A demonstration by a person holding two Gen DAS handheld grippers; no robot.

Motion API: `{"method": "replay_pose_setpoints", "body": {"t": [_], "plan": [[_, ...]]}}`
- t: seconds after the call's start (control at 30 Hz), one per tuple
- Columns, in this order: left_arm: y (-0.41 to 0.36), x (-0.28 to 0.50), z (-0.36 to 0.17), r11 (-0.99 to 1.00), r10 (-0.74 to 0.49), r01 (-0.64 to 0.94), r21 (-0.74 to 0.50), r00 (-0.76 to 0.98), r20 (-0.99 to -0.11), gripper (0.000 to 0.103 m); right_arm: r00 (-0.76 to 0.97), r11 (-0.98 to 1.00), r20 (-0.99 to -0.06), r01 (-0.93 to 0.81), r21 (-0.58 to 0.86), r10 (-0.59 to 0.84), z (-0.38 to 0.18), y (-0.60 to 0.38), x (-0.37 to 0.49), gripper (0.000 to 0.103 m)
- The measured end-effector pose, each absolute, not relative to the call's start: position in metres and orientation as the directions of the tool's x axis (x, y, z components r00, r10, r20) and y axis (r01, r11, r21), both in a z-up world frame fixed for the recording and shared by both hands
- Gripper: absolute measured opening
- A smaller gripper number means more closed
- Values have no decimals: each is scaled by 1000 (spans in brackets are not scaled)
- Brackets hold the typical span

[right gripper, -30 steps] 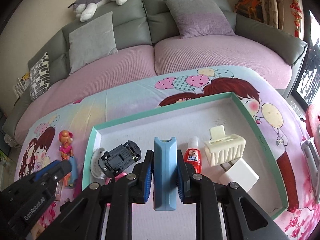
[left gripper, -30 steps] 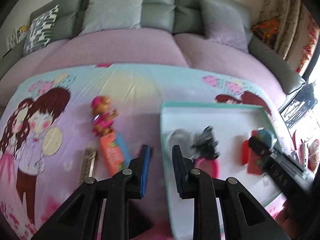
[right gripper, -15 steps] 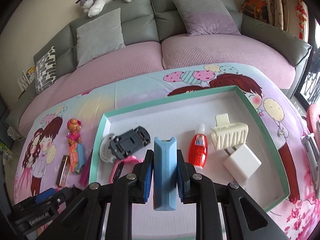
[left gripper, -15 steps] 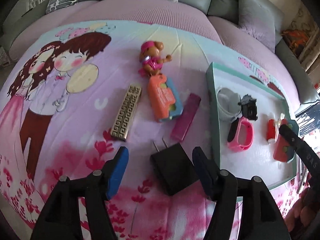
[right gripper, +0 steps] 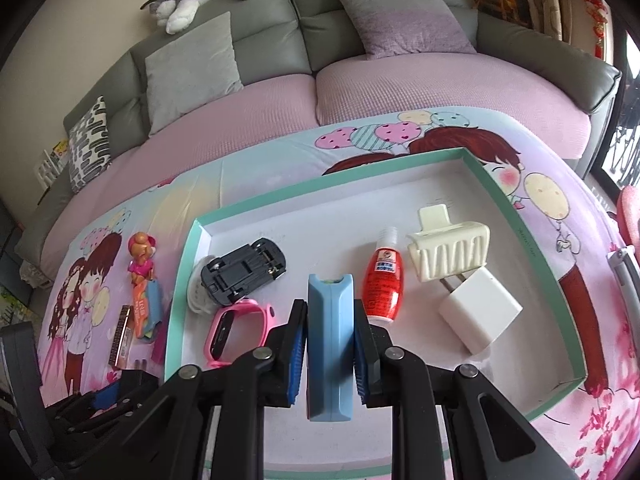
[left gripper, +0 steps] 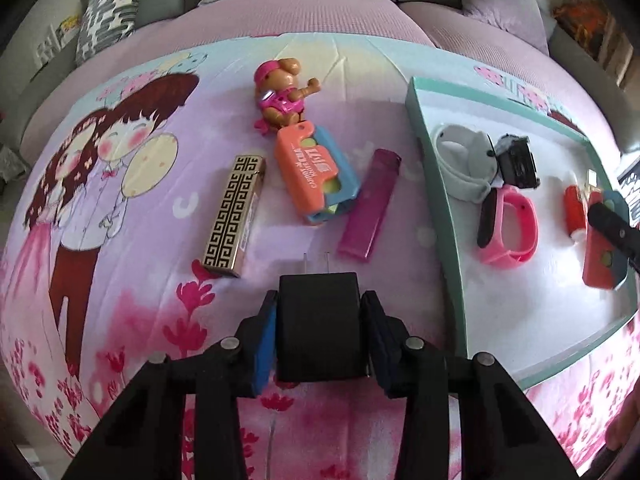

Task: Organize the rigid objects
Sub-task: 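Carry the black charger and blue-pink toy into the tray and release both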

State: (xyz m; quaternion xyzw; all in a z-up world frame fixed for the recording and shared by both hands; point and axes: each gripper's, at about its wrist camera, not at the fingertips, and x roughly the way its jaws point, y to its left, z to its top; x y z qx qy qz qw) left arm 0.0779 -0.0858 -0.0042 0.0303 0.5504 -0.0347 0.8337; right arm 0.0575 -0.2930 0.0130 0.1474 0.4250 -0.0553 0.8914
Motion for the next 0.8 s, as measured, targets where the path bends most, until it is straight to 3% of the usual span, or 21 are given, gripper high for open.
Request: {"method": "replay_pose_setpoints", "body": {"t": [0.2, 0.43, 0.8], "plan": [[-78, 77, 22, 992, -126, 74, -104, 444, -887, 42, 616, 951, -787, 219, 217, 38, 7, -292, 60, 22], [-118, 74, 74, 961, -268, 212, -180, 536, -800, 42, 646, 951, -763, 222, 216, 23, 18, -294, 57, 23], [-151, 91, 32, 931, -357, 243, -274, 431, -829, 42, 577, 952, -816, 264, 158, -25, -2, -300, 66, 23]]}}
